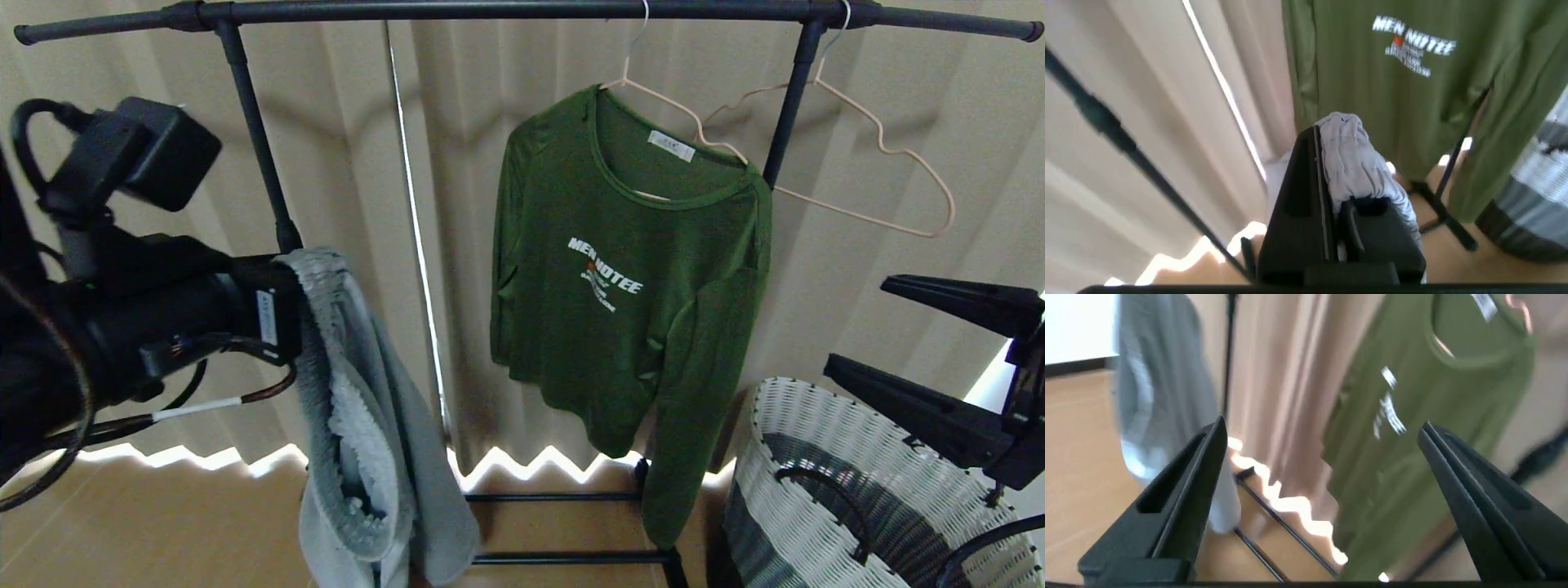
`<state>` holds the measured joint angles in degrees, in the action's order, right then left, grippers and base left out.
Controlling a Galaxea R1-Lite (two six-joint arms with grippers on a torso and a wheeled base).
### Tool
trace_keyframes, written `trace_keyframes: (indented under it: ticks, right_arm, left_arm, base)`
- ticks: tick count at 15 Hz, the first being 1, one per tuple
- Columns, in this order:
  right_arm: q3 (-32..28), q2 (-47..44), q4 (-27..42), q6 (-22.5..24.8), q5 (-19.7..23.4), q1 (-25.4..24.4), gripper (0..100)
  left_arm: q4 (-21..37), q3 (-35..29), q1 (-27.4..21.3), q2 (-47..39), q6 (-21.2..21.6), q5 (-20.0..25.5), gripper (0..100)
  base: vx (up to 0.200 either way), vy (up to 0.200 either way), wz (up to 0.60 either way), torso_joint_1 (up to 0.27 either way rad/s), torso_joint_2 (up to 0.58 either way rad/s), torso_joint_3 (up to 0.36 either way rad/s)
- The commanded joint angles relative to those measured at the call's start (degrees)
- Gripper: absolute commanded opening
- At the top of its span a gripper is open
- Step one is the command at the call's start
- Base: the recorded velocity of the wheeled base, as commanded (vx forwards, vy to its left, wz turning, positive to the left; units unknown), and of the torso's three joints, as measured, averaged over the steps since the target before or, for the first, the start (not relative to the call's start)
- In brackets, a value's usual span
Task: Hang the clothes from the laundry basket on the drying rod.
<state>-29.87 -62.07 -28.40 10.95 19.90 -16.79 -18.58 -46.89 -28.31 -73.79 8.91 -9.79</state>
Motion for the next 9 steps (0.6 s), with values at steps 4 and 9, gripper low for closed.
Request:
trace_keyframes:
  ticks: [4, 9]
  right_arm:
    - [9.56, 3.72, -0.25, 5.4, -1.88, 13.18, 100]
    - [14.4, 8.55, -0.25, 5.4, -8.29, 14.24, 100]
  left_arm:
    - [10.49, 15.68, 15.3, 28.09, 0.76, 1.0, 0]
    - [10.58, 26.14, 18.73, 38.72, -3.55, 1.79, 0]
  base:
    - [0.0, 0.0, 0.0, 0.0, 0.0, 0.0]
    - [0.0, 0.0, 0.0, 0.0, 0.0, 0.0]
